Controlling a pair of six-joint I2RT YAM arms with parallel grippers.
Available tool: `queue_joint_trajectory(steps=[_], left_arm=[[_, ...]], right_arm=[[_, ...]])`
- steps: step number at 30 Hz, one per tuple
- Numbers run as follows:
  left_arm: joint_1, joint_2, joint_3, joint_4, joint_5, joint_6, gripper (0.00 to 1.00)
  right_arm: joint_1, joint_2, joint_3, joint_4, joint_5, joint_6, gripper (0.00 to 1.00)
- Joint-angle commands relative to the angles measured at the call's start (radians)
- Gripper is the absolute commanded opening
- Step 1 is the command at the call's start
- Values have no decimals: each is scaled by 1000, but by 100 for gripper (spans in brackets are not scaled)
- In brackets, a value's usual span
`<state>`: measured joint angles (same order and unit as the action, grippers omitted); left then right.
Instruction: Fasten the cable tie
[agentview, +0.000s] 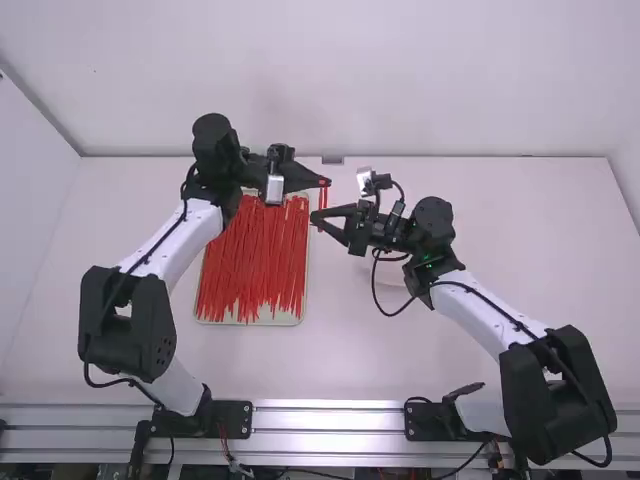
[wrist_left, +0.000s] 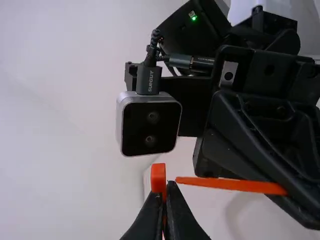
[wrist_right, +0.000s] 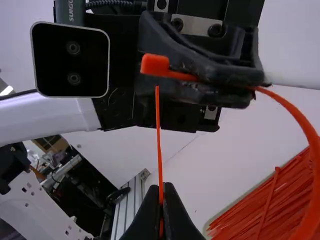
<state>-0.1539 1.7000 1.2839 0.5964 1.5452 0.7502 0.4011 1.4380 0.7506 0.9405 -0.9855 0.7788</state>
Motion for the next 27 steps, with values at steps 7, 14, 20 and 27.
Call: queue_joint_trajectory(steps=[7,14,20,27], left_arm=[[-2,-2,24,-13,17,6,2],[-10,-2,24,-17,21,6,2],[-10,-2,24,-16,21,2,2],[-9,-2,24,-24,21,2,2]], right_arm=[[4,1,-5,26,-11,8,0],[4,1,-4,26,-8,10,0],[3,1,-4,25,0,11,0],[-10,1,-5,25,18,40,0]])
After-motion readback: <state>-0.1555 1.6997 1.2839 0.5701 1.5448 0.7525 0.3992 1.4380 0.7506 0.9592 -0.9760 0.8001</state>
